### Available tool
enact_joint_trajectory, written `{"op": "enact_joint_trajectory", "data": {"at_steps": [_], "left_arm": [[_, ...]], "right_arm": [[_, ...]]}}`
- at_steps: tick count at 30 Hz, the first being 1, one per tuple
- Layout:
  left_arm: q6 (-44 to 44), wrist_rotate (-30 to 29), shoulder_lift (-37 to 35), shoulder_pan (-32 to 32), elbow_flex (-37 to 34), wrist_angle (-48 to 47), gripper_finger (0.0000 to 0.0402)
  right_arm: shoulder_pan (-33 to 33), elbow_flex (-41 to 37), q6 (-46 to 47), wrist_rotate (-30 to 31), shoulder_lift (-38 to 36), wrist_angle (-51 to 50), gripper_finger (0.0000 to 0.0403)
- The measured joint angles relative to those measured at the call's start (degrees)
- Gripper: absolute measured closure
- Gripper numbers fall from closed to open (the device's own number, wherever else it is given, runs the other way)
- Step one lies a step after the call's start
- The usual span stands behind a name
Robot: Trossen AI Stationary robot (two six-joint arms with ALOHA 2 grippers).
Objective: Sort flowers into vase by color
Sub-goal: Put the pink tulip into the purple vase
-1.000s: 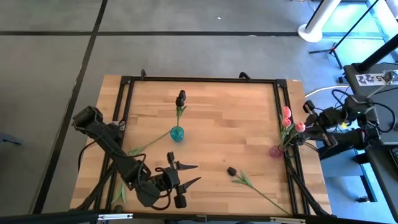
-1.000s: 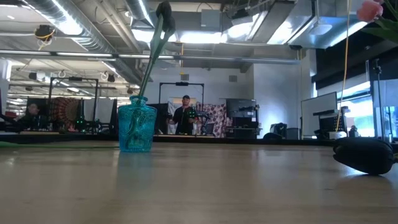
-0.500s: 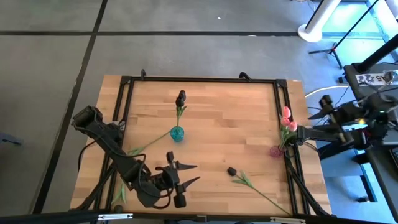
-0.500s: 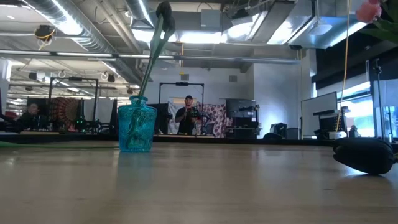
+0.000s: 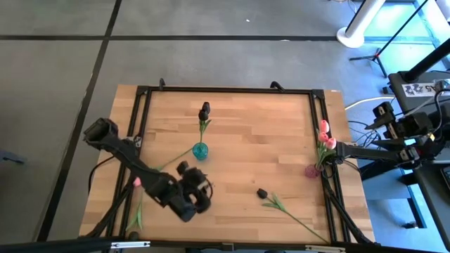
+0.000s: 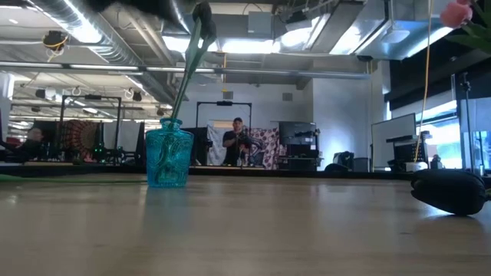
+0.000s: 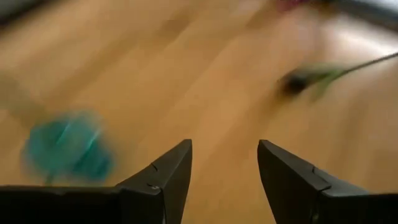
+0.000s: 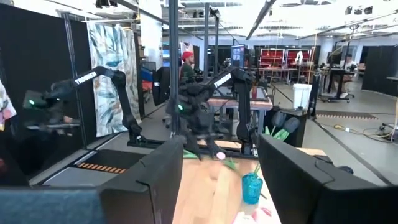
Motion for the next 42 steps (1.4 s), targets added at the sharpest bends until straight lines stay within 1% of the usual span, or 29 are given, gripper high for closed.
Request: {"op": "enact_joint_trajectory", "data": {"at_steps": [3, 6, 9, 12, 15, 20, 25, 30, 33, 36, 39, 42], "left_arm": [[-13.07, 7.52, 0.28, 2.16, -0.02, -14.84, 0.0224], [-21.84, 16.62, 0.51, 3.91, -1.55, -24.39, 0.0224], [-24.71, 26.89, 0.56, 4.78, -5.43, -28.34, 0.0224], [-24.87, 36.00, 0.61, 5.37, -11.22, -28.68, 0.0226], [-24.69, 39.84, 0.62, 6.22, -16.82, -28.93, 0.0235], [-22.44, 42.13, -0.66, 9.24, -24.04, -27.67, 0.0256], [-16.19, 46.98, -1.01, 13.51, -29.69, -21.13, 0.0272], [-15.12, 46.75, -1.21, 16.06, -33.25, -20.42, 0.0284], [-14.13, 46.50, -1.23, 16.41, -34.09, -20.40, 0.0302], [-13.89, 45.16, -1.11, 16.30, -34.25, -20.46, 0.0340], [-15.76, 39.38, -1.06, 16.05, -34.37, -23.06, 0.0386], [-18.98, 35.42, -1.06, 15.99, -34.19, -25.94, 0.0393]], "right_arm": [[0.00, -0.02, 0.00, -0.17, 0.00, 0.21, 0.0193], [0.00, -0.02, 0.00, -0.17, 0.00, 0.15, 0.0193], [0.00, -0.02, 0.00, -0.19, 0.00, -0.53, 0.0193], [0.00, -0.04, -0.01, -0.19, 0.00, -1.00, 0.0193], [0.00, -0.21, -0.02, -0.19, 0.00, -0.83, 0.0193], [0.00, -1.65, -0.02, -0.20, 0.02, -0.12, 0.0193], [0.00, -3.52, -0.02, -0.23, 0.04, 0.71, 0.0193], [0.00, -4.79, 0.01, -0.22, 0.02, 0.63, 0.0193], [0.00, -5.05, 0.39, -0.32, 0.02, 0.66, 0.0193], [0.00, -5.07, 0.43, -0.34, 0.02, 0.73, 0.0193], [0.00, -5.07, 0.46, -0.37, 0.02, 0.71, 0.0193], [0.00, -5.07, 0.50, -0.37, 0.02, 0.71, 0.0193]]}}
